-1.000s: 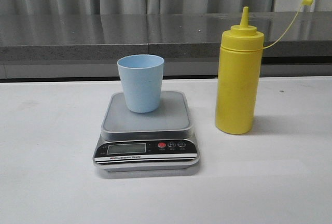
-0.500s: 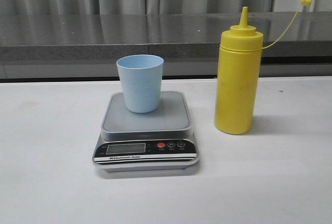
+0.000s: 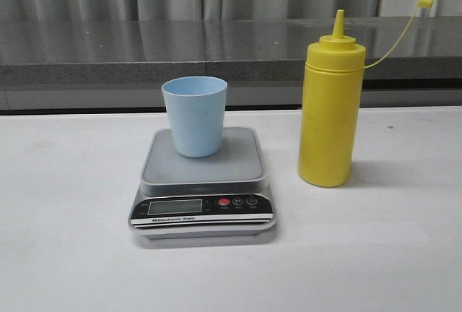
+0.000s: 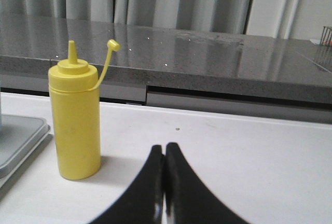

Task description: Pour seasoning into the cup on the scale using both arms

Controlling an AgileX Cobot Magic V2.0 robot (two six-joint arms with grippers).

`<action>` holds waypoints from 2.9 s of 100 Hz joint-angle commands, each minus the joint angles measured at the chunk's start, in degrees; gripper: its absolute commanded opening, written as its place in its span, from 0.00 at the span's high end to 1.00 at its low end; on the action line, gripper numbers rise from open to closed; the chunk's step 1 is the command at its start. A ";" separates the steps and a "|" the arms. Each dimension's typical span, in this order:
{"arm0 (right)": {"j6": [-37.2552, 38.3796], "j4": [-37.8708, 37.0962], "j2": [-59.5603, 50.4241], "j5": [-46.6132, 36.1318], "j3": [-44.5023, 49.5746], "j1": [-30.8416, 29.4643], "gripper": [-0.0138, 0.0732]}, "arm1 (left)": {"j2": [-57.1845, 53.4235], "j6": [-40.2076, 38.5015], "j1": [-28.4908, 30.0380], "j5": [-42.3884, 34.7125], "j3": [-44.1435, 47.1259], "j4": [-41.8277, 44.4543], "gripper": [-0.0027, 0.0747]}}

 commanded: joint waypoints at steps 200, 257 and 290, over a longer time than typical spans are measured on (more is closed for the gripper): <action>0.62 -2.01 -1.15 -2.52 1.36 -1.30 0.92 | 0.59 0.05 2.96 -14.51 7.06 8.97 0.99; 0.62 -2.01 -1.15 -2.52 1.36 -1.30 0.92 | -12.05 -3.75 9.29 -16.27 22.11 8.75 0.99; 0.62 -2.01 -1.15 -2.52 1.36 -1.30 0.92 | -12.05 -6.22 9.29 -14.32 23.52 8.85 0.99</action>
